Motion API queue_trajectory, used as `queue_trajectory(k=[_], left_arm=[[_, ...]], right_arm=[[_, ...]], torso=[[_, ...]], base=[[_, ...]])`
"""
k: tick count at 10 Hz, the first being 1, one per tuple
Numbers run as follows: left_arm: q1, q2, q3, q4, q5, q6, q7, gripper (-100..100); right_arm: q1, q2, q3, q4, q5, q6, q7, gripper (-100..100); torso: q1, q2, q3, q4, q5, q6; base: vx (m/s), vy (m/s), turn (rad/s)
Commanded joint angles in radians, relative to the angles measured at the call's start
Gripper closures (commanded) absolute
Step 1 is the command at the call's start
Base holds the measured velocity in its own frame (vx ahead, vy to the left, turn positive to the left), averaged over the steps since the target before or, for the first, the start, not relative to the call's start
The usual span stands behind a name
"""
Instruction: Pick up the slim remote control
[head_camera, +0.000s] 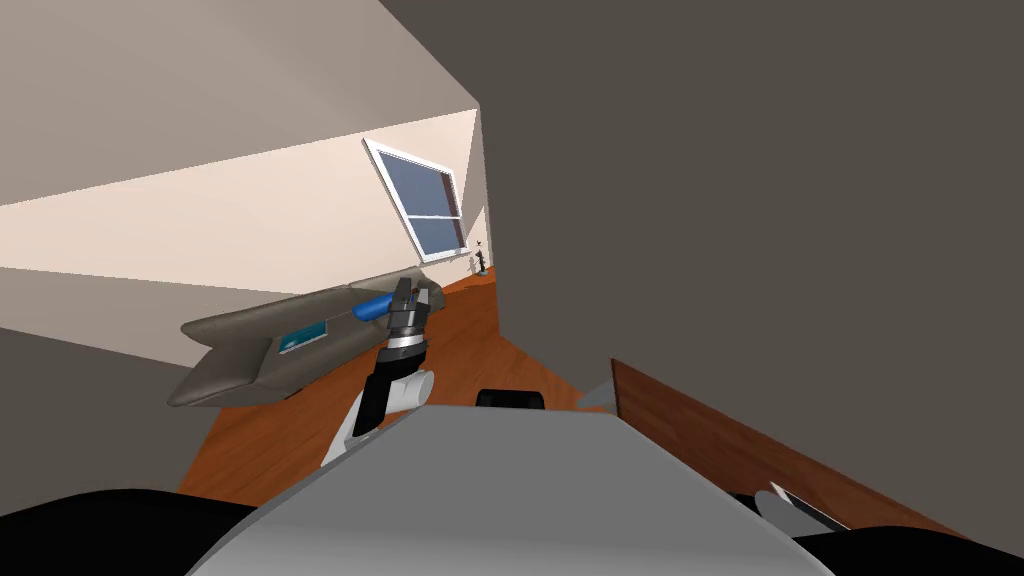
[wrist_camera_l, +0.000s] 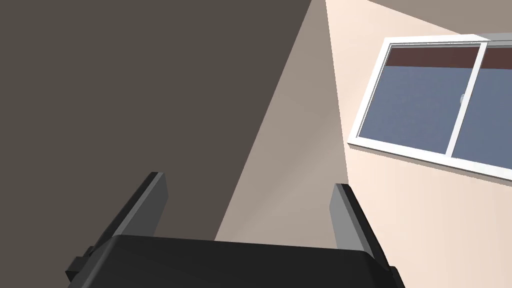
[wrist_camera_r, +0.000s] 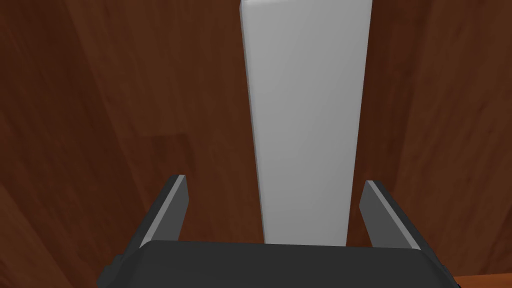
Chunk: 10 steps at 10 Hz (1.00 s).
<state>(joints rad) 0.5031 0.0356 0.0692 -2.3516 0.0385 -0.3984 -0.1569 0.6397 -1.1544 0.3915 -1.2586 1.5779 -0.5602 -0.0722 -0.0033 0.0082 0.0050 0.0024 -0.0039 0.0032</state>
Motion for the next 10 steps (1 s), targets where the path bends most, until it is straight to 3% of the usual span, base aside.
queue_trajectory(k=[1,10], left_arm=[[0.0,0.0,0.0,0.0,0.0,0.0,0.0,0],[0.0,0.0,0.0,0.0,0.0,0.0,0.0,0]], right_arm=[[-0.005,0.006,0.0,0.031,-0.015,-0.002,0.006,-100],[-0.054,0.108,-0.048,0.309,-0.272,-0.059,0.131,-100]], torso=[[0.0,0.0,0.0,0.0,0.0,0.0],[0.0,0.0,0.0,0.0,0.0,0.001]], base=[[-0.066,0.014,0.034],[-0.142,0.053,0.334]])
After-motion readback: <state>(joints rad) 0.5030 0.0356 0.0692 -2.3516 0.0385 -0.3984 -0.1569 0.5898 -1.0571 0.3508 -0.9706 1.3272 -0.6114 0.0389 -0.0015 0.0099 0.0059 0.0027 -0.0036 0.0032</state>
